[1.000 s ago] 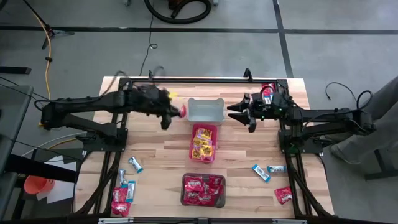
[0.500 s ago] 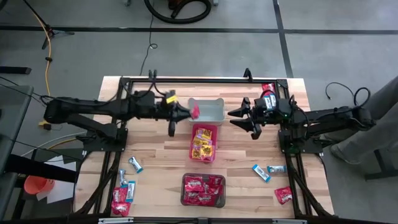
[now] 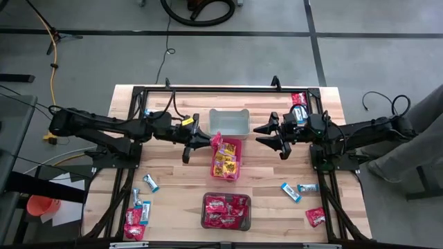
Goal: Sort candy
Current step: Put the red candy into the black bin
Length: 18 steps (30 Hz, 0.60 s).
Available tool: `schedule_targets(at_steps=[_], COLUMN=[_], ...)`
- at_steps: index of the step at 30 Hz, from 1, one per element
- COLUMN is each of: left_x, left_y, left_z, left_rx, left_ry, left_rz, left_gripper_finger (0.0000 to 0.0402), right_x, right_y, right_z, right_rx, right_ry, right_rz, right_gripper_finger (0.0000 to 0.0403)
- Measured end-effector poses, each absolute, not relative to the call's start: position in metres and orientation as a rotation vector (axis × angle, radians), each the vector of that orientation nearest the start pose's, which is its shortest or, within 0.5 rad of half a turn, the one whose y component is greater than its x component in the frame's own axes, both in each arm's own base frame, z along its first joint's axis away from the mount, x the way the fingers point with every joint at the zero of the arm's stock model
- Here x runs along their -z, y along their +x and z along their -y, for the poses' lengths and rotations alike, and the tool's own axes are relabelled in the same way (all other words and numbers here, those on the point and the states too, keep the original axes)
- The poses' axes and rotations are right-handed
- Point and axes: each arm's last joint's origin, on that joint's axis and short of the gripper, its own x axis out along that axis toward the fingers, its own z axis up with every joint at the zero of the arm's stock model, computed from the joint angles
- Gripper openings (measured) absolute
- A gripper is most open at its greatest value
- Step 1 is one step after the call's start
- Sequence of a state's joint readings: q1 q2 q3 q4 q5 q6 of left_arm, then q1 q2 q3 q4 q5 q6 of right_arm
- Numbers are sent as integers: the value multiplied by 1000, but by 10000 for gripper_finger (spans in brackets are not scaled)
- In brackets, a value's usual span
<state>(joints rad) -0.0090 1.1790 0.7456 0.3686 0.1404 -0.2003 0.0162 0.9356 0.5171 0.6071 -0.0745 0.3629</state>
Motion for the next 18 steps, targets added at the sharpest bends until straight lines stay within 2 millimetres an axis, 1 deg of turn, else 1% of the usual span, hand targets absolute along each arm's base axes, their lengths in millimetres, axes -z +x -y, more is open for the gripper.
schedule_targets(at_steps=[4, 7, 10, 13, 17, 18], left_x=[-293, -299, -316, -326, -328, -326], left_y=[263, 264, 266, 273, 291, 296], left_z=[7, 15, 37, 64, 102, 112], left_rx=[152, 182, 260, 294, 359, 382], left_ry=[-213, -229, -196, -116, -7, 14], left_rz=[-82, -82, -113, -222, -379, -413], left_gripper_finger=[1, 1, 1, 1, 1, 2], right_x=[-289, -289, -289, -289, -286, -284], right_y=[206, 206, 206, 207, 207, 207], right_z=[-5, -5, -5, -5, -6, -6], right_rx=[-124, -123, -122, -121, -125, -125], right_ry=[359, 359, 359, 359, 360, 360], right_rz=[170, 169, 169, 162, 128, 117], right_gripper_finger=[181, 181, 181, 181, 181, 181])
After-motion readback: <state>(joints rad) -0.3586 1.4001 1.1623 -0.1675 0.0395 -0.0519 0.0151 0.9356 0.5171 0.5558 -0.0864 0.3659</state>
